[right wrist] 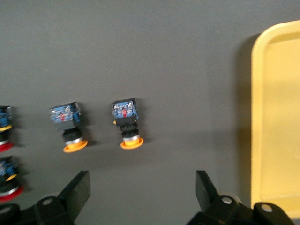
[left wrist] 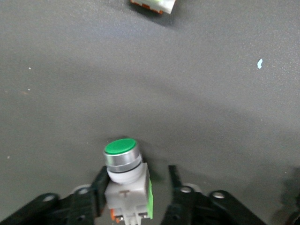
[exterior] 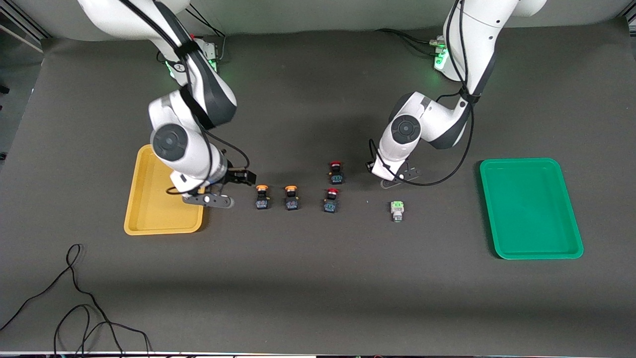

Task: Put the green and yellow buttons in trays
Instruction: 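Grasp a yellow button with the right gripper while the left gripper grasps a green button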

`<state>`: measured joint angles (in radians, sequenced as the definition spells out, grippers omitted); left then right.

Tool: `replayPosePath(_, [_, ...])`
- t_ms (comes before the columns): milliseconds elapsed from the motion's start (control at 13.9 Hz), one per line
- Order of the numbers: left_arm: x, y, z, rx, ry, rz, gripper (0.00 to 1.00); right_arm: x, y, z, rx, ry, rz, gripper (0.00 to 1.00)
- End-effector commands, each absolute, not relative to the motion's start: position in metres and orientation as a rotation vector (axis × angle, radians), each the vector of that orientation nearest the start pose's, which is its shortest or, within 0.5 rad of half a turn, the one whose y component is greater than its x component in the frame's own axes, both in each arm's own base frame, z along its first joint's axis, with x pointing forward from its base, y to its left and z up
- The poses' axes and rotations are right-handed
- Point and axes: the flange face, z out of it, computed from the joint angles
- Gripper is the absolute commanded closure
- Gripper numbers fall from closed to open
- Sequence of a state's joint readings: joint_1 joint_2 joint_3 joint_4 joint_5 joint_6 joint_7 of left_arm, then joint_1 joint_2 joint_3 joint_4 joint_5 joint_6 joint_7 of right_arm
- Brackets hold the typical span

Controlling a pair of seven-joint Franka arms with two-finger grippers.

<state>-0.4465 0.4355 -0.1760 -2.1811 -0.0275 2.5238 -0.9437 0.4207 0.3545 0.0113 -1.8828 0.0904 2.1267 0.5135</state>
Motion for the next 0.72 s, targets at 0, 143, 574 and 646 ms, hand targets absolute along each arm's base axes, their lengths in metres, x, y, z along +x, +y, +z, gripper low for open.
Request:
replayPosePath(0, [0.446,-0.323,0.198,-3.066,-0.579,0.191,0.80,0.562,0.276,0.265,-3.106,0.221,0.192,0.00])
replayPosePath(143, [0.460,-0.323,0.238,-3.054,-0.572,0.193,0.80,0.562,0.284,0.235,-3.105,0.209,0.166,0.00])
replayPosePath(574, [0.546,-0.229,0.405,-3.060,-0.512,0.257,0.80,0.561,0.295,0.163,-3.092,0.195,0.077,0.06])
replayPosePath(646, [0.555,-0.195,0.422,-3.075,-0.466,0.263,0.80,0.561,0.296,0.162,-3.090,0.193,0.069,0.35])
